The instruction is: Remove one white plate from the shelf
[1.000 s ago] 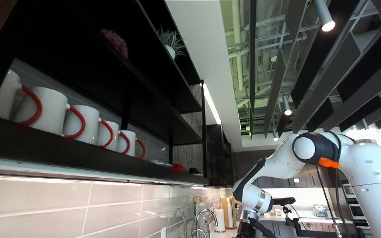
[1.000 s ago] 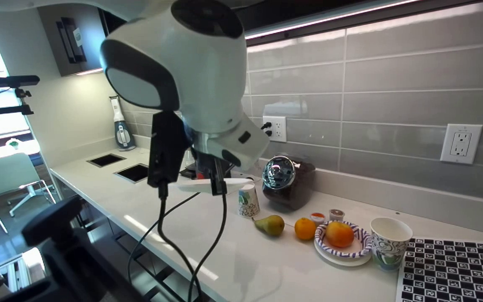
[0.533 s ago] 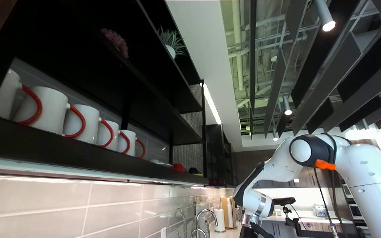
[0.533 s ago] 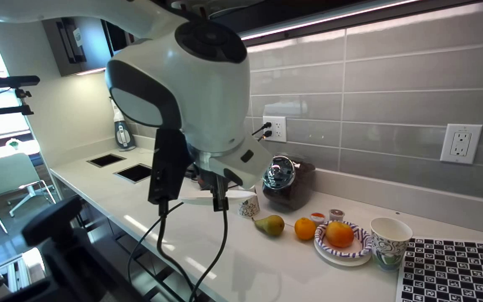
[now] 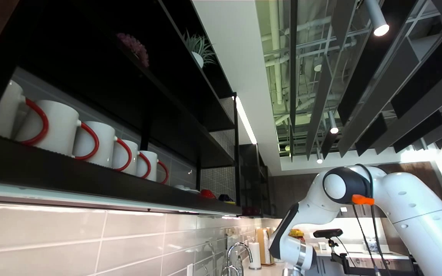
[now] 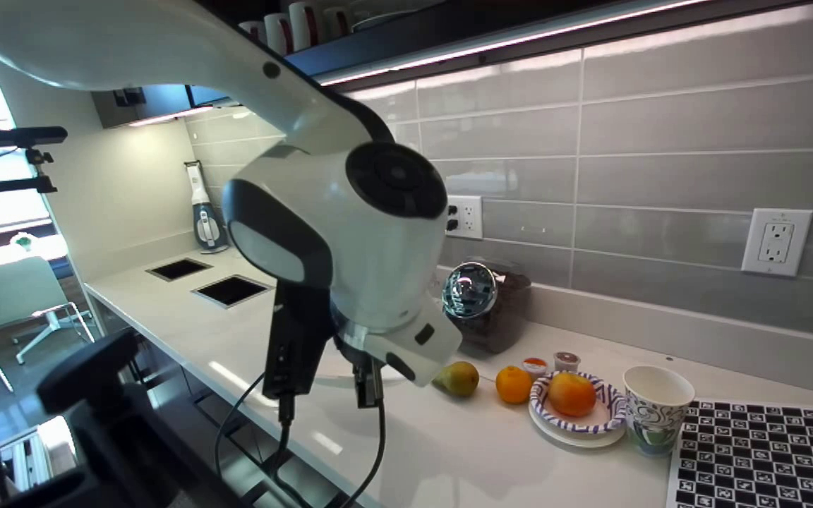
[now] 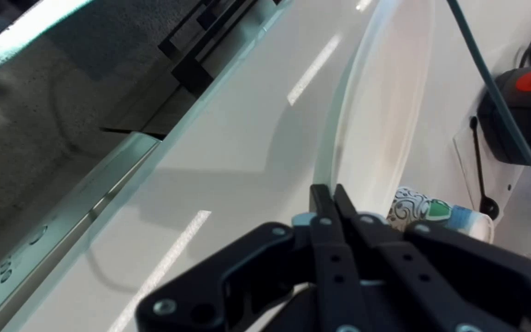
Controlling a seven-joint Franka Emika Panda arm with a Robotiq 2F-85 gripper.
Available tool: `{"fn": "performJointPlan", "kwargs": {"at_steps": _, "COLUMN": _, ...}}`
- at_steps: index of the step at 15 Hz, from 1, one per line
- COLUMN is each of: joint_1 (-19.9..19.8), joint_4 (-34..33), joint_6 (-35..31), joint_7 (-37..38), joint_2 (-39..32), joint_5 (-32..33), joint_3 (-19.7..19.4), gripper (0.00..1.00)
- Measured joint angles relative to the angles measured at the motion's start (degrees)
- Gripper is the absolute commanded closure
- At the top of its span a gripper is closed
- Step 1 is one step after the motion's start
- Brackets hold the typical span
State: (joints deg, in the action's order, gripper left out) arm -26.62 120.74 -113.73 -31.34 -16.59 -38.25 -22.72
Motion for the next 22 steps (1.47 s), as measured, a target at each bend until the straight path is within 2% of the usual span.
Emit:
{"fn": "performJointPlan", "kwargs": {"at_steps": 4, "joint_1": -1.9, "joint_4": -0.9, "joint_6": -3.1, "joint_7": -4.0, "joint_2": -5.7, "joint_5": -1.8, "joint_3": 2.9, "gripper": 0.99}}
{"fn": "performJointPlan", "kwargs": {"at_steps": 5, "joint_1": -2.3, "joint_4": -1.2, "joint_6": -4.0, "joint_7": -5.1, "joint_2": -6.8, "joint_5": -2.5, "joint_3": 3.6, "gripper": 0.72}}
{"fn": "performJointPlan", "kwargs": {"at_steps": 6, "joint_1": -2.7, "joint_4": -1.6, "joint_6": -4.9, "joint_7": -6.0, "joint_2": -7.7, "joint_5": -3.2, "joint_3": 4.3, "gripper": 0.71}}
{"fn": "performJointPlan", "kwargs": {"at_steps": 9, "joint_1": -3.6, "joint_4": -3.1, "joint_6": -5.9, "joint_7": -7.4, "joint_2": -9.6, "joint_5": -4.9, "joint_3": 5.9, "gripper": 0.51}}
{"fn": "performJointPlan", "kwargs": {"at_steps": 16, "joint_1": -5.2, "joint_4": -5.7, "joint_6": 1.8, "joint_7": -5.4, "joint_2": -9.0, "joint_5": -5.0, "joint_3": 5.9, "gripper": 0.03}}
{"fn": "performJointPlan", "kwargs": {"at_steps": 22, "joint_1": -4.6, "joint_4": -5.0, "joint_6": 0.7, "joint_7": -2.1, "joint_2": -4.4, "joint_5": -3.0, "joint_3": 5.0, "gripper": 0.0}}
